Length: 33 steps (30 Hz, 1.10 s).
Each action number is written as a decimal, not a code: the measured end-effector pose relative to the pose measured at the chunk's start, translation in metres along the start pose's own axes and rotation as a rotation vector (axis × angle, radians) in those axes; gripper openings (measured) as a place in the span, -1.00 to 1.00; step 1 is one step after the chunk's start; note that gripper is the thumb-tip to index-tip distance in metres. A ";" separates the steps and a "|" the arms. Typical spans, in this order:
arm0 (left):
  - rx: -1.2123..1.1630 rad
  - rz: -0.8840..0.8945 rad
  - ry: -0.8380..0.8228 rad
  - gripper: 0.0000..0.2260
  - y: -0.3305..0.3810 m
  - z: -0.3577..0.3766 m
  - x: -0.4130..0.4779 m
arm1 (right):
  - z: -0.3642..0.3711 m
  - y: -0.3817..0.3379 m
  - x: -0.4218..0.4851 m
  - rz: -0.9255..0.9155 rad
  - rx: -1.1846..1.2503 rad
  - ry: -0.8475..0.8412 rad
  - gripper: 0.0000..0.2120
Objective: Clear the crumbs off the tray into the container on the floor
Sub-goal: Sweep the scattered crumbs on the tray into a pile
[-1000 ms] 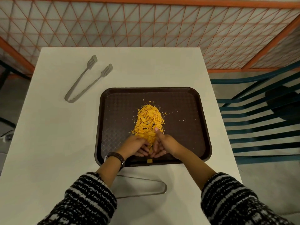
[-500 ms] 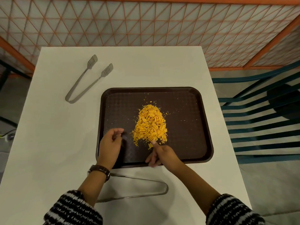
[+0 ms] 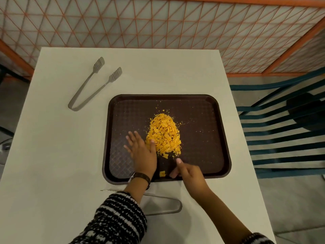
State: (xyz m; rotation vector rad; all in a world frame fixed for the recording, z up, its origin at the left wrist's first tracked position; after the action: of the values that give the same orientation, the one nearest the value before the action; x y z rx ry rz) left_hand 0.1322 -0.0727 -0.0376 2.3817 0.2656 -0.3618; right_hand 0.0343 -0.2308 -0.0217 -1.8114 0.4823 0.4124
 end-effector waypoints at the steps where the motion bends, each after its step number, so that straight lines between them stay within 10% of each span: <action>1: -0.018 0.068 -0.046 -0.40 0.013 0.011 -0.002 | 0.005 0.005 -0.001 -0.003 -0.013 -0.017 -0.40; 9: -0.425 0.067 -0.039 -0.47 0.011 -0.015 -0.007 | 0.047 -0.012 0.024 -0.059 0.063 -0.114 -0.50; 19: -0.034 -0.166 0.047 -0.33 -0.034 -0.019 -0.014 | -0.019 0.005 -0.004 0.053 -0.221 0.340 -0.43; 28: -0.209 0.122 -0.102 -0.41 0.029 0.028 -0.017 | 0.029 -0.015 0.029 -0.066 0.122 0.098 -0.28; 33: -0.124 0.063 0.091 -0.44 -0.011 -0.028 0.017 | -0.048 -0.023 0.057 -0.078 -0.161 0.304 -0.35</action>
State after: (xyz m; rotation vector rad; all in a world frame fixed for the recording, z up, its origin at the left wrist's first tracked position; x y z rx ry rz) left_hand 0.1503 -0.0442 -0.0298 2.2814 0.2476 -0.2015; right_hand 0.0966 -0.2781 -0.0185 -2.0542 0.5988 0.1238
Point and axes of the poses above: each hand's wrist, its own x-axis towards the middle knuckle, its own z-axis out of the palm, y = z × x, the point moved 10 cm from there along x, towards the middle knuckle, and after that the axes turned 3 degrees about -y, right-handed, at the moved point
